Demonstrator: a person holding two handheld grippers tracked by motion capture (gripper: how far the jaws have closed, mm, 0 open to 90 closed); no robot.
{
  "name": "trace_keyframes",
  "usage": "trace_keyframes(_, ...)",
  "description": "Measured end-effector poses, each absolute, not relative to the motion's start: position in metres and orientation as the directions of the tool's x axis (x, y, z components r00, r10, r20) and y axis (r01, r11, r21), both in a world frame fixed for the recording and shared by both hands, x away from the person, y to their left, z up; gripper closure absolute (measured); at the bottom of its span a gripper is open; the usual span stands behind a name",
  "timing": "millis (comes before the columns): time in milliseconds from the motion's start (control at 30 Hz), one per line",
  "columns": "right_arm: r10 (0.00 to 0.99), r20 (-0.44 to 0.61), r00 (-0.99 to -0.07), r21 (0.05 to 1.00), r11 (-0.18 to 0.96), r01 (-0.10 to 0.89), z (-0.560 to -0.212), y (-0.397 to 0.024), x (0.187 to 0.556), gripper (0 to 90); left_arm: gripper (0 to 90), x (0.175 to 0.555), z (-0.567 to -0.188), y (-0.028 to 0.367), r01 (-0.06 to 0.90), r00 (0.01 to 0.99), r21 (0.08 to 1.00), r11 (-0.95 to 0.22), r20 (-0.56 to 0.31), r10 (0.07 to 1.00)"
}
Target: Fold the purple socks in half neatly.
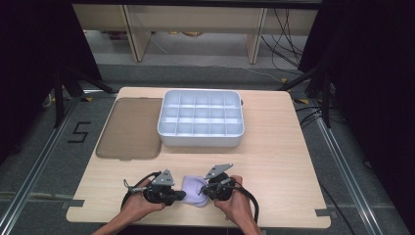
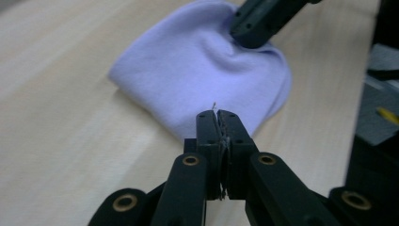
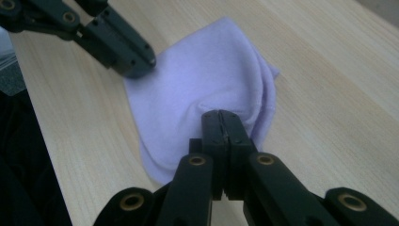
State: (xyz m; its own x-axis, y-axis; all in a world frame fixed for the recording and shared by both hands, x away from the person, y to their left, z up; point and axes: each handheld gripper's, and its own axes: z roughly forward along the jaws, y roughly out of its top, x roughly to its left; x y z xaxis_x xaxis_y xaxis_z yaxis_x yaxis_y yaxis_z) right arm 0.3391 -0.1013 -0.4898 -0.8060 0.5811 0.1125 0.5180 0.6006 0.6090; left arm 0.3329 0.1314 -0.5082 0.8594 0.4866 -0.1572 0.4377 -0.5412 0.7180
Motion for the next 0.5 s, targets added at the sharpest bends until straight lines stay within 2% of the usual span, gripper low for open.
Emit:
trace_keyframes(167,0.593,0.12,-0.796,0.609,0.589,0.531,-0.485,-0.102,0.338,89.1,83.3,0.335,-0.502,0.137,0.451,0.846,0.731,-0.512,-0.168,0.506)
trace_keyframes(300,0.555,0.129,-0.822,0.653,0.576,0.491,-0.475,-0.099,0.332,89.2,81.6,0.337,-0.495,0.143,0.468,0.825,0.754,-0.461,-0.186,0.534)
trace_keyframes(367,0.559,0.122,-0.82,0.657,0.574,0.489,-0.474,-0.095,0.328,89.3,78.5,0.339,-0.495,0.147,0.486,0.813,0.753,-0.444,-0.202,0.547)
trace_keyframes(400,0.522,0.122,-0.844,0.656,0.595,0.463,-0.474,-0.094,0.328,89.3,76.9,0.34,-0.495,0.15,0.494,0.806,0.747,-0.444,-0.202,0.556)
trace_keyframes(500,0.529,0.121,-0.84,0.624,0.617,0.479,-0.479,-0.087,0.326,89.3,67.6,0.343,-0.496,0.154,0.516,0.797,0.74,-0.432,-0.229,0.559)
